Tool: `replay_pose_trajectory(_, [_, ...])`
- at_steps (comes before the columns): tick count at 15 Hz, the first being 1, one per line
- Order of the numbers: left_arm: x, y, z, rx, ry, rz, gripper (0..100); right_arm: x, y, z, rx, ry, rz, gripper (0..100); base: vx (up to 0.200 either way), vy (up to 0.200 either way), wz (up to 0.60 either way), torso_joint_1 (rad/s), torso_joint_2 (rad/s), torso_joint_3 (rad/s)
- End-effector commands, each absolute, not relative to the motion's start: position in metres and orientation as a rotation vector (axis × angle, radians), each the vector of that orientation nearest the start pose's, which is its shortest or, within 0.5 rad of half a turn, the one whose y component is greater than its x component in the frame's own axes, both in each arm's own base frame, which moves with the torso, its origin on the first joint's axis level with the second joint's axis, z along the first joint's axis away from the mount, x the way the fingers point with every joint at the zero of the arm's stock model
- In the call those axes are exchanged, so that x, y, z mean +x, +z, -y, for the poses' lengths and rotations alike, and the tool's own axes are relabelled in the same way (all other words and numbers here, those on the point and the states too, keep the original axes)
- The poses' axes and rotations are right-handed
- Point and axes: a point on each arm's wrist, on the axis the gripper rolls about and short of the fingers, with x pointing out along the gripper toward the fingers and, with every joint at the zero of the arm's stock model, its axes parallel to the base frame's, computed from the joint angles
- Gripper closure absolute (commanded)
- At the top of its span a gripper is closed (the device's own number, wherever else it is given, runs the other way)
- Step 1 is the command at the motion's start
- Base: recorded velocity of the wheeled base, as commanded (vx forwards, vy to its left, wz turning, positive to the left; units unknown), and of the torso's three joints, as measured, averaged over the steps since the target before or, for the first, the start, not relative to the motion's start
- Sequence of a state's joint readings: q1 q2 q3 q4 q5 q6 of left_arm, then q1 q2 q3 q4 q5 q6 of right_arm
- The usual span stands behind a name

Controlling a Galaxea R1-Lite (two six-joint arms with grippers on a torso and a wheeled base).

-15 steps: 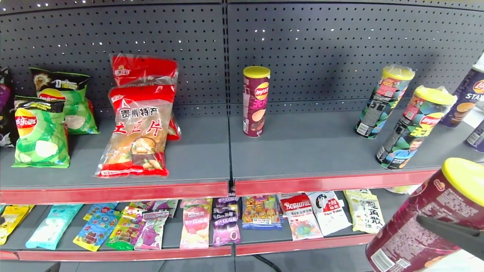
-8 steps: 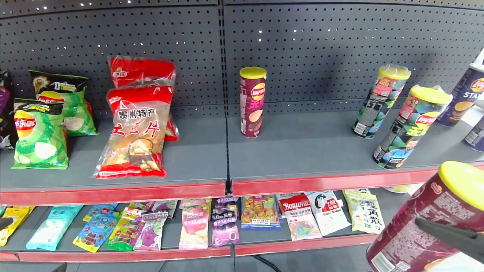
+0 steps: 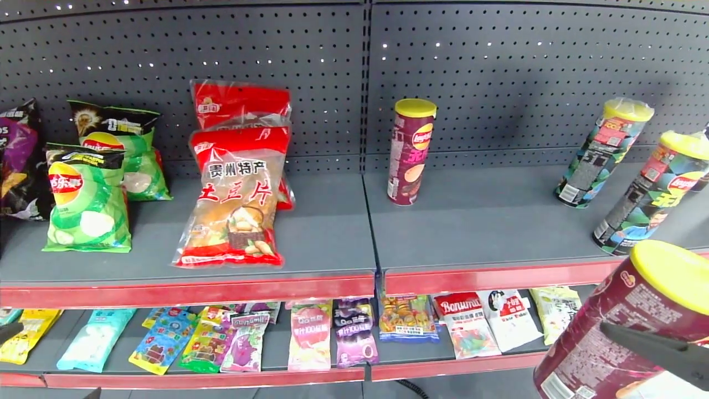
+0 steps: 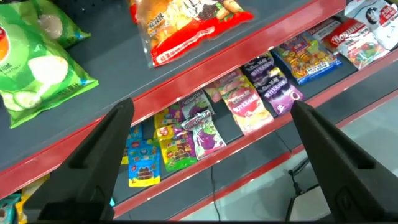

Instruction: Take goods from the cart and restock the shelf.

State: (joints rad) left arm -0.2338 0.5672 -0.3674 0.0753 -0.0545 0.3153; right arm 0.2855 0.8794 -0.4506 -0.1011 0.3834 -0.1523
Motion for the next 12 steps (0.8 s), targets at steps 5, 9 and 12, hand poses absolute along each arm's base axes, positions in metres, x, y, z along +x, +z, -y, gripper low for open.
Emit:
replay_pose_trajectory(5, [0.031,0.1715,0.0086,0.337,-0.327,-0.233,0,0.0883,0.1925,-0.0346,-0.13,0.686,-0.29,100,0.16,0.0,0.0,-0.008,0.0,0.004])
replay_pose_trajectory(9, [0.0313,0.1715,0.0087,0.337,-0.33,-0.234,0,0.0883,0.1925,-0.0346,-0.13,0.683,-0.291,100,0.05,0.0,0.0,-0.001,0.0,0.002])
replay_pose_trajectory(12, [0.0322,0.1717,0.0093,0.344,-0.347,-0.235,0,0.0882,0.1916,-0.0345,-0.13,0.683,-0.294,100,0.0,0.0,0.0,0.0,0.0,0.0])
